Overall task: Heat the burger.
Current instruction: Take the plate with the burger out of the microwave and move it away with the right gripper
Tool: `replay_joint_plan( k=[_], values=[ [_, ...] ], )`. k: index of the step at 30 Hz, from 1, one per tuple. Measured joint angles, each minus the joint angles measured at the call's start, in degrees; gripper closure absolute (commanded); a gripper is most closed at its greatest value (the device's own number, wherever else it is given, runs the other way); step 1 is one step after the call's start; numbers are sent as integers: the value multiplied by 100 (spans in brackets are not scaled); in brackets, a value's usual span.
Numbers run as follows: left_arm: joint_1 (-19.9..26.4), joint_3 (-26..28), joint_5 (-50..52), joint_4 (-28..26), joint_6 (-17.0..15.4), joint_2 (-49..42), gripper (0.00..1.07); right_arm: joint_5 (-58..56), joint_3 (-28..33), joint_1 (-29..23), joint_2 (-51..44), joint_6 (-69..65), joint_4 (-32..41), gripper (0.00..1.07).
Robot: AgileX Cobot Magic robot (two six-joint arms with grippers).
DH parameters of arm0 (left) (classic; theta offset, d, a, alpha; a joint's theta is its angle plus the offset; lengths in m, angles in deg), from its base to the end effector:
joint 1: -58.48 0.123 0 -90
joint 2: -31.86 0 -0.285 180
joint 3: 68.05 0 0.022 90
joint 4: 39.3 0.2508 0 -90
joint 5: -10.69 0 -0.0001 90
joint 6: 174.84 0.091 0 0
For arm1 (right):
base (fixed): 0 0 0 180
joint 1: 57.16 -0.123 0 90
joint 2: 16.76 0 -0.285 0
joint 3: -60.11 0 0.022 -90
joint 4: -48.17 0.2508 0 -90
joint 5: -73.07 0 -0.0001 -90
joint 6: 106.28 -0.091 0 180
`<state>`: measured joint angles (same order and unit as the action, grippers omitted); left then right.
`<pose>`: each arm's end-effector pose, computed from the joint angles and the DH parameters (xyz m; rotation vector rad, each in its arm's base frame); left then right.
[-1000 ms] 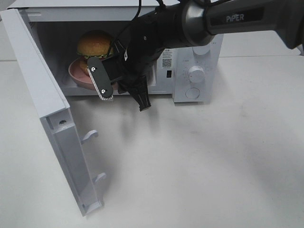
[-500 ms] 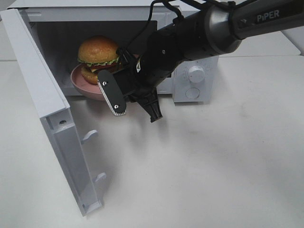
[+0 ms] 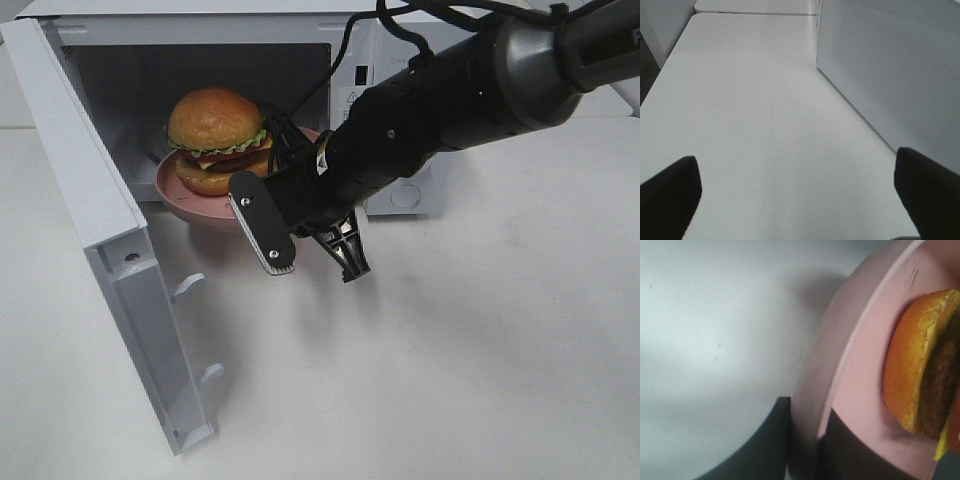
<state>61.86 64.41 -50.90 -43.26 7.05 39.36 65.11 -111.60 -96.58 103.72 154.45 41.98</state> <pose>-0.0081 -0.0060 0.2812 -0.0217 2.0336 -0.0247 0.3224 0.2632 0.1624 -2.1599 1.1019 -0.4039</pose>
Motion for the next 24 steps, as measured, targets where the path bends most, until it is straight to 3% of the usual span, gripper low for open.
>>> replay_joint_plan(
  k=[24],
  values=[
    [0, 0, 0, 0, 0, 0, 6, 355, 1982, -6, -1513, 23, -11, 107]
  ],
)
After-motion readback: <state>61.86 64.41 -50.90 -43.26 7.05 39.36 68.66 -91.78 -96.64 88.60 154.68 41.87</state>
